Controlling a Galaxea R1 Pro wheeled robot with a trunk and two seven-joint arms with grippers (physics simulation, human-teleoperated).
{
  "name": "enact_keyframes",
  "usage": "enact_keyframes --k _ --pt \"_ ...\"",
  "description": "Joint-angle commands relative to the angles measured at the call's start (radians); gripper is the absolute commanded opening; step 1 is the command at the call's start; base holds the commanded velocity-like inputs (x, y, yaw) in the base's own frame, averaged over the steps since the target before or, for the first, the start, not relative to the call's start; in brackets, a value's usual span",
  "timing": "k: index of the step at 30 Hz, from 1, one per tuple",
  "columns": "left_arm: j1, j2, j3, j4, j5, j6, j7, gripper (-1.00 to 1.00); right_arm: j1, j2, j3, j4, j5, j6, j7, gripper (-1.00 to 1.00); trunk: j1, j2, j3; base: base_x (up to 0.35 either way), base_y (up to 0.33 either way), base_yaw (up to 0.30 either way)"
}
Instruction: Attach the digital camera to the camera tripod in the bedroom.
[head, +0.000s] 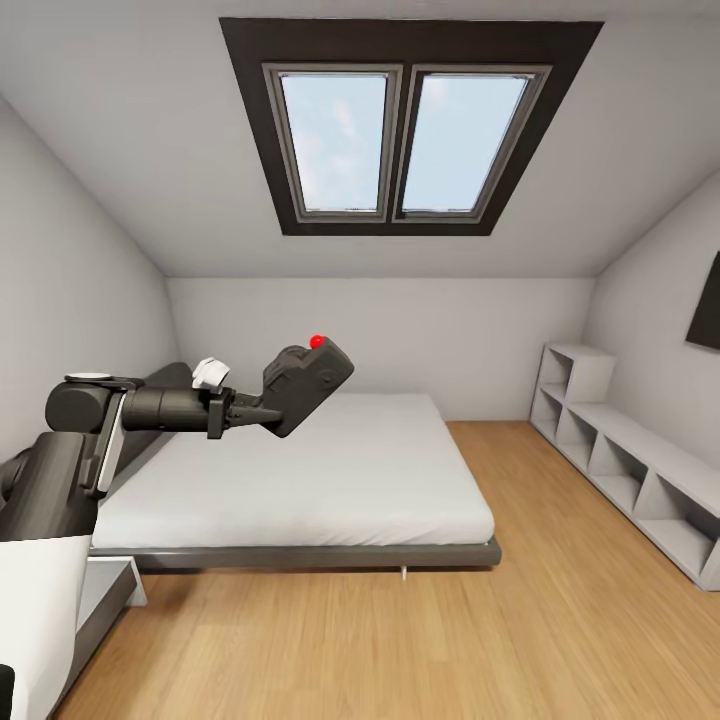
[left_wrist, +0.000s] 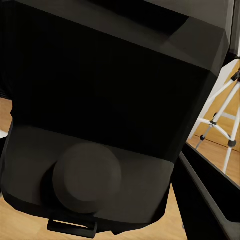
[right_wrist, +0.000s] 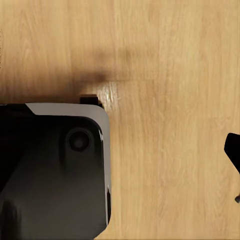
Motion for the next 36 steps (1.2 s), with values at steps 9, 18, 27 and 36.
enact_keyframes --k 9,18,27,36 --pt "0.0 0.0 0.0 -0.001 -0.008 0.01 -0.008 -1.0 -0.001 0.0 0.009 0.004 -0.01 -0.026 0.0 1.0 0.0 -0.001 0.0 0.0 0.0 0.0" --pt "0.0 0.0 0.0 -0.001 -0.008 0.01 -0.008 -1.0 -0.001 0.0 0.009 0.004 -0.01 -0.028 0.0 1.0 0.0 -0.001 0.0 0.0 0.0 0.0" --pt "0.0 -0.001 0.0 0.001 -0.008 0.01 -0.008 -1.0 -0.001 0.0 0.009 0.004 -0.01 -0.028 0.0 1.0 0.0 -0.001 -0.001 0.0 0.0 0.0" --pt "0.0 -0.001 0.0 0.001 -0.008 0.01 -0.008 -1.0 -0.001 0.0 0.009 0.004 -0.01 -0.028 0.0 1.0 0.0 -0.001 -0.007 0.0 0.0 0.0"
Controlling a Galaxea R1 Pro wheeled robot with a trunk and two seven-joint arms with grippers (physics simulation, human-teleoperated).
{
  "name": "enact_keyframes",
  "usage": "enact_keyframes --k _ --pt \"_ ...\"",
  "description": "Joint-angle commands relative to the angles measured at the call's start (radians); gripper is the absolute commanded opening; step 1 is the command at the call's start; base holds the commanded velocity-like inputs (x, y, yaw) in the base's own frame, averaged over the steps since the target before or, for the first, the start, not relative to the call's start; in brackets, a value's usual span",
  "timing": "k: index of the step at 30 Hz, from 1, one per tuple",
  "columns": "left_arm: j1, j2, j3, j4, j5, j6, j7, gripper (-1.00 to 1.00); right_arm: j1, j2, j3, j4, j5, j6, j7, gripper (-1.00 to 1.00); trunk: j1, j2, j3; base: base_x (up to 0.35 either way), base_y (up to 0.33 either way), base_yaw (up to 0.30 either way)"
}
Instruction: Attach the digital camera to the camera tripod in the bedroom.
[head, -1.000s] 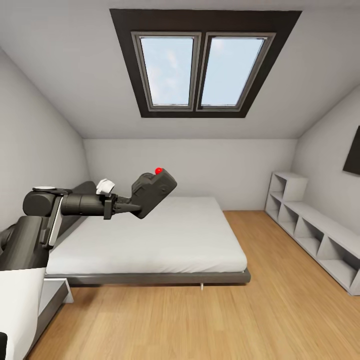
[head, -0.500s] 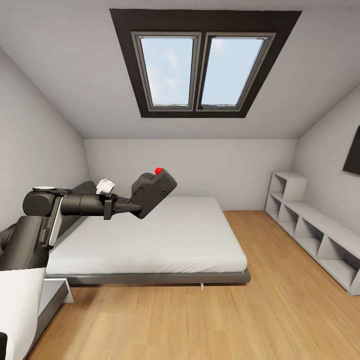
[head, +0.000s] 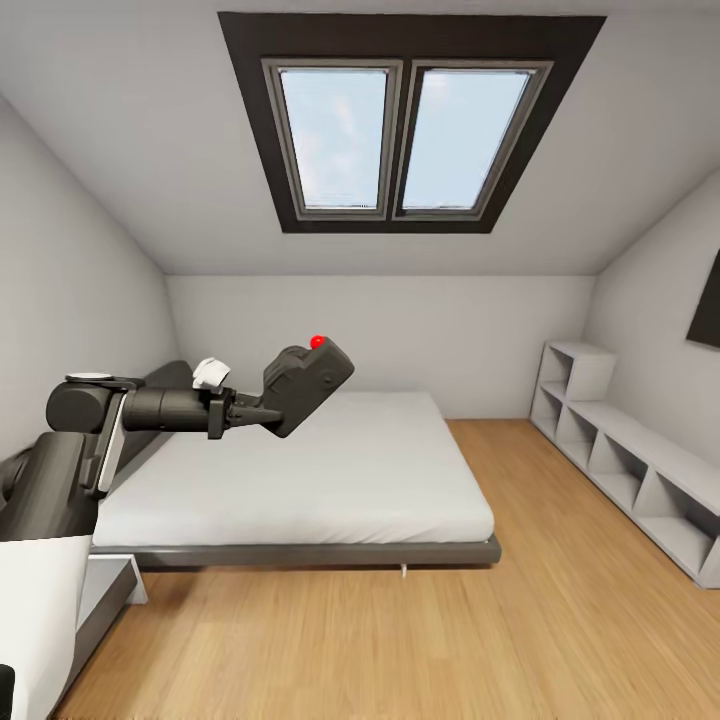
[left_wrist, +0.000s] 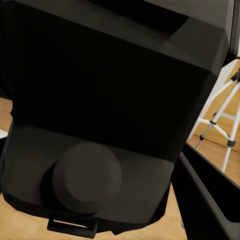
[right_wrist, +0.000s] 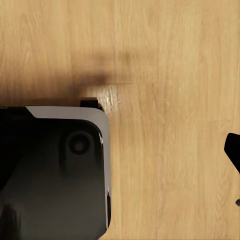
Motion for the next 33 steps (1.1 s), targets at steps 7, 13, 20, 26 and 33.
enact_keyframes --k 7,13,20,26,33 --pt "0.0 0.0 0.001 -0.001 -0.008 0.01 -0.008 -1.0 -0.001 0.0 0.009 0.004 -0.01 -0.007 0.0 1.0 0.0 -0.001 -0.001 0.0 0.0 -0.001" --pt "0.0 0.001 0.001 -0.001 -0.008 0.01 -0.008 -1.0 -0.001 0.0 0.009 0.004 -0.01 -0.007 0.0 1.0 0.0 -0.001 -0.001 -0.011 -0.061 -0.069" --pt "0.0 0.001 0.001 -0.001 -0.008 0.01 -0.008 -1.0 -0.001 0.0 0.009 0.004 -0.01 -0.007 0.0 1.0 0.0 -0.001 -0.001 -0.124 -0.199 -0.099" --pt "0.0 0.001 0.001 -0.001 -0.008 0.01 -0.008 -1.0 -0.001 0.0 0.009 0.004 -0.01 -0.007 0.0 1.0 0.0 -0.001 -0.001 -0.166 -0.243 -0.138" --pt "0.0 0.001 0.001 -0.001 -0.008 0.01 -0.008 -1.0 -0.001 0.0 0.009 0.004 -0.01 -0.007 0.0 1.0 0.0 -0.001 -0.001 -0.177 -0.253 -0.265"
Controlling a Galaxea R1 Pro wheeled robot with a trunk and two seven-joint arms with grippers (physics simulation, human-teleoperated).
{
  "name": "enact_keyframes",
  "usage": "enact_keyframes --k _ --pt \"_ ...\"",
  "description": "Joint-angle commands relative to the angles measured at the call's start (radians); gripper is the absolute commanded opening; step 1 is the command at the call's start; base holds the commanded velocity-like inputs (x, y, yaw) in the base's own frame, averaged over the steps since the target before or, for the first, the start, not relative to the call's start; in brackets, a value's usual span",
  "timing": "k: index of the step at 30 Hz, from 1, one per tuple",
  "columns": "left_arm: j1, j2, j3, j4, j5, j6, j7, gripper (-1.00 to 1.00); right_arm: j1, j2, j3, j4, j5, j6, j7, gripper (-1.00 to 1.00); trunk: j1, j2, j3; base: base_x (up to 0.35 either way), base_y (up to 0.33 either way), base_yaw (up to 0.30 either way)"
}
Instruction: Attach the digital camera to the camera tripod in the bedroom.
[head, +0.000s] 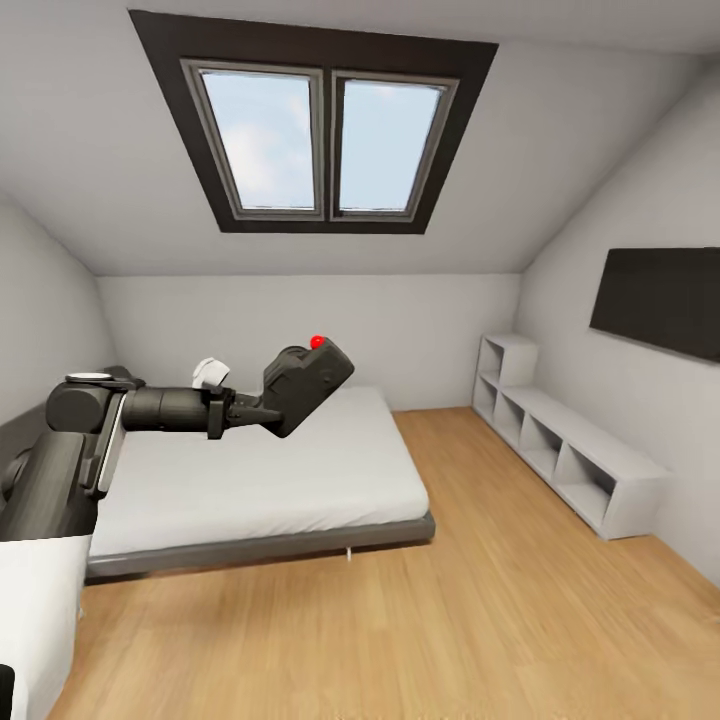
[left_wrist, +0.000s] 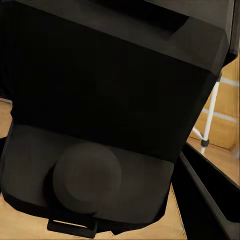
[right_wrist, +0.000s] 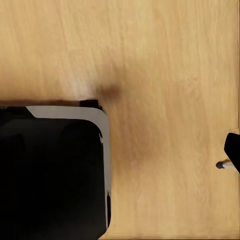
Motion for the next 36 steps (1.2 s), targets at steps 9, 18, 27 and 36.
enact_keyframes --k 9,18,27,36 --pt "0.0 0.0 0.001 -0.001 -0.008 0.01 -0.008 -1.0 -0.001 0.001 0.009 0.004 -0.01 -0.007 0.001 1.0 0.0 -0.001 0.0 -0.184 -0.254 -0.163" --pt "0.0 0.0 0.002 -0.001 -0.008 0.01 -0.008 -1.0 -0.001 0.001 0.009 0.004 -0.01 -0.007 0.001 1.0 0.0 -0.001 0.0 -0.212 -0.249 -0.021" --pt "0.0 0.0 0.002 -0.001 -0.008 0.01 -0.008 -1.0 -0.001 0.001 0.009 0.004 -0.01 -0.007 0.002 1.0 0.0 -0.001 0.0 -0.22 -0.245 -0.001" --pt "0.0 0.0 0.002 0.001 -0.008 0.01 -0.008 -1.0 -0.001 0.001 0.009 0.004 -0.01 -0.007 0.002 1.0 0.0 -0.001 0.0 -0.128 -0.141 -0.05"
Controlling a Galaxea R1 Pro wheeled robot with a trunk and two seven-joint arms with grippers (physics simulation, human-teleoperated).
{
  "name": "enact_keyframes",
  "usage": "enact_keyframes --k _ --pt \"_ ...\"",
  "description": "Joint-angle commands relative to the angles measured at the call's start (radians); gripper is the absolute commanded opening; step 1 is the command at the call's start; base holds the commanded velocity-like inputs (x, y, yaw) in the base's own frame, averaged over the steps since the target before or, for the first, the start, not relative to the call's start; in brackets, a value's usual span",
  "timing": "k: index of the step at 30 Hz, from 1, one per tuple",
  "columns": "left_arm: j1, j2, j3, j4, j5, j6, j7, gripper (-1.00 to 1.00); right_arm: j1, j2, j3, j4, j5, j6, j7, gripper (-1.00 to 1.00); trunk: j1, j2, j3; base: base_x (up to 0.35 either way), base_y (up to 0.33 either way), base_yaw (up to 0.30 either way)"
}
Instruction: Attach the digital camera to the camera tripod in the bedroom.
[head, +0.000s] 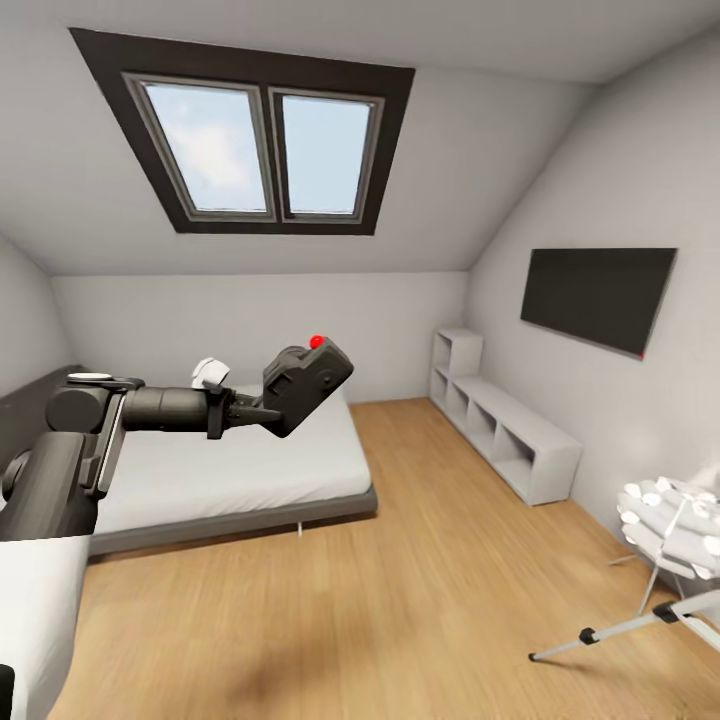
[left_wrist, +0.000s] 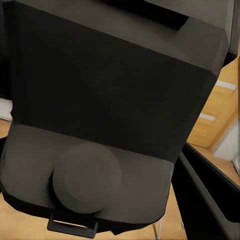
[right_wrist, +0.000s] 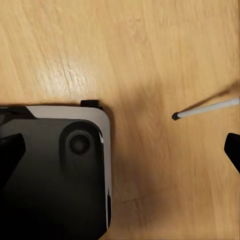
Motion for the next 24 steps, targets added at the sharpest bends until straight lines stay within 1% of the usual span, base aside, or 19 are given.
enact_keyframes --k 1,8,24 --pt "0.0 0.0 0.001 -0.001 -0.008 0.01 -0.008 -1.0 -0.001 0.001 0.009 0.004 -0.01 -0.007 0.0 1.0 0.0 -0.001 0.0 -0.022 -0.024 -0.206" --pt "0.0 0.0 0.001 -0.001 -0.008 0.01 -0.008 -1.0 -0.001 0.0 0.009 0.004 -0.01 -0.007 0.0 1.0 0.0 -0.001 0.0 -0.01 -0.01 -0.26" --pt "0.0 0.0 0.003 -0.001 -0.008 0.01 -0.008 -1.0 -0.001 0.001 0.009 0.004 -0.01 -0.007 0.0 1.0 0.0 -0.001 0.0 -0.001 -0.001 -0.297"
